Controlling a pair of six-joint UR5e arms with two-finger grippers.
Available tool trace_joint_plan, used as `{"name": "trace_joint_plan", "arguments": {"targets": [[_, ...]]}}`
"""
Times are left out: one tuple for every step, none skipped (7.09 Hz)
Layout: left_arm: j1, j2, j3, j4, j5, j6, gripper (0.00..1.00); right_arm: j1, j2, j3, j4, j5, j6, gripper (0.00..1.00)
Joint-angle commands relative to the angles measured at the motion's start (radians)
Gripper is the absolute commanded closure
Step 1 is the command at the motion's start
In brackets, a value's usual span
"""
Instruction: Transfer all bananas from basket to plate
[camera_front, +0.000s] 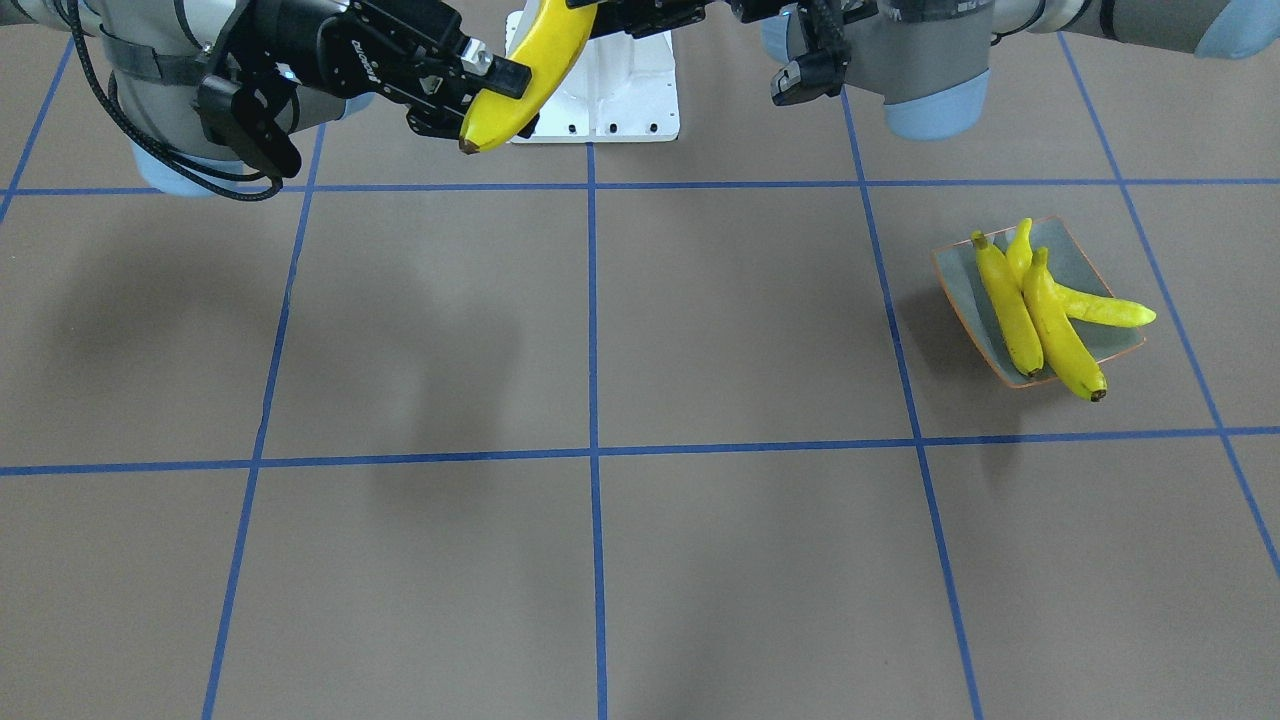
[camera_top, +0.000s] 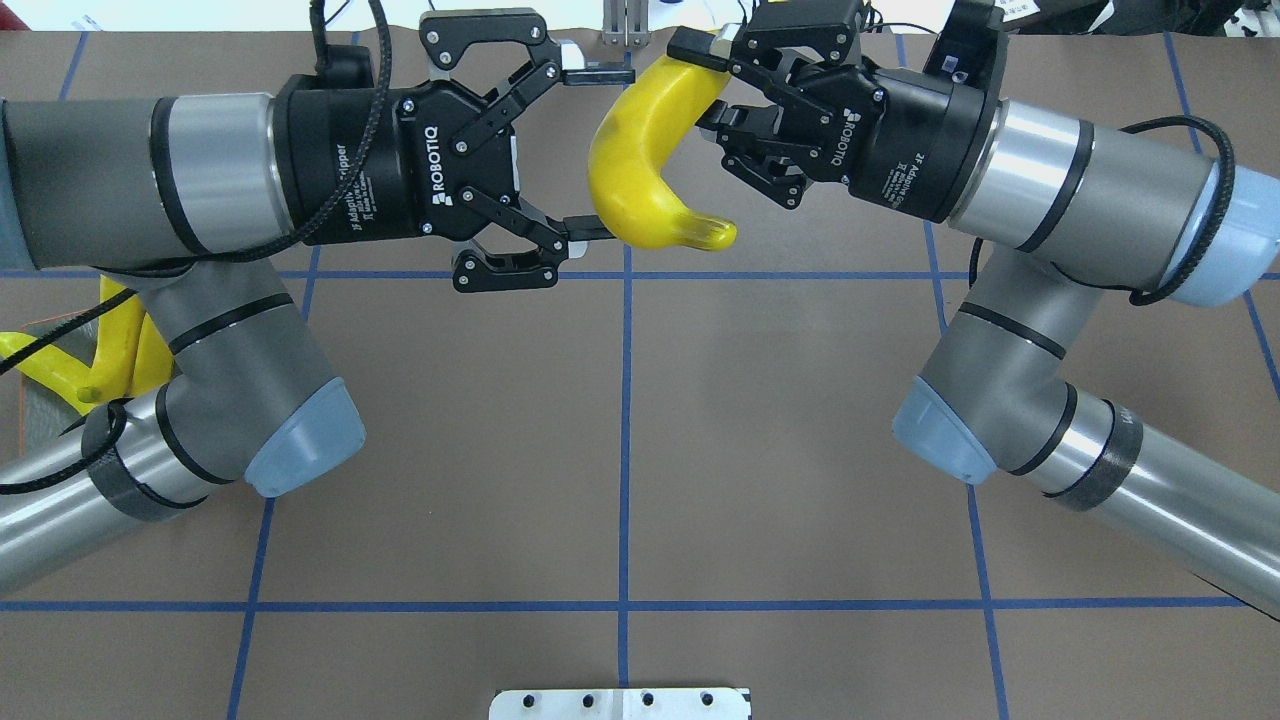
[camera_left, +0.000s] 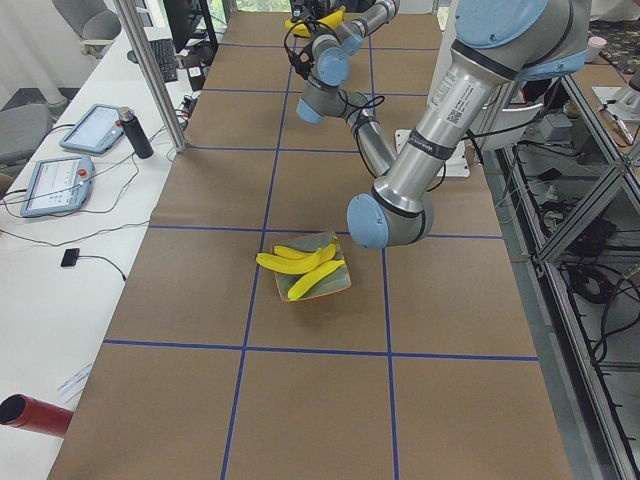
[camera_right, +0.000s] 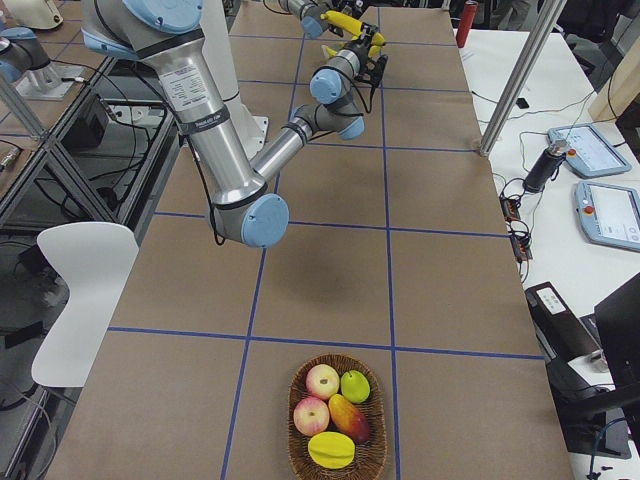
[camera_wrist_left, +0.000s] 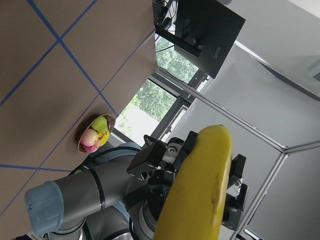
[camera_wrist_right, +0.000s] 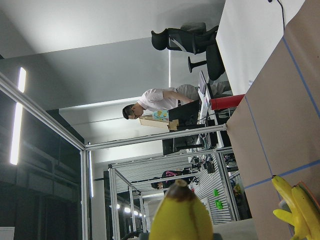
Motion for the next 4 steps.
{"name": "trace_joint_plan", "arguments": {"targets": [[0.011,-0.003,0.000,-0.001,0.000,0.000,0.18,-0.004,-0.002,0.000,0.010,-0.001,0.002,1.00],[0.012,-0.003,0.000,-0.001,0.000,0.000,0.27,-0.007,-0.002,0.000,0.010,-0.001,0.000,1.00],[0.014,-0.003,0.000,0.000,0.000,-0.001,0.51,-0.010,-0.002,-0.002,0.010,-0.004,0.000,1.00],[0.014,-0.003,-0.002,0.000,0.000,-0.003,0.81,-0.012,-0.002,-0.006,0.008,-0.004,-0.002,1.00]]}}
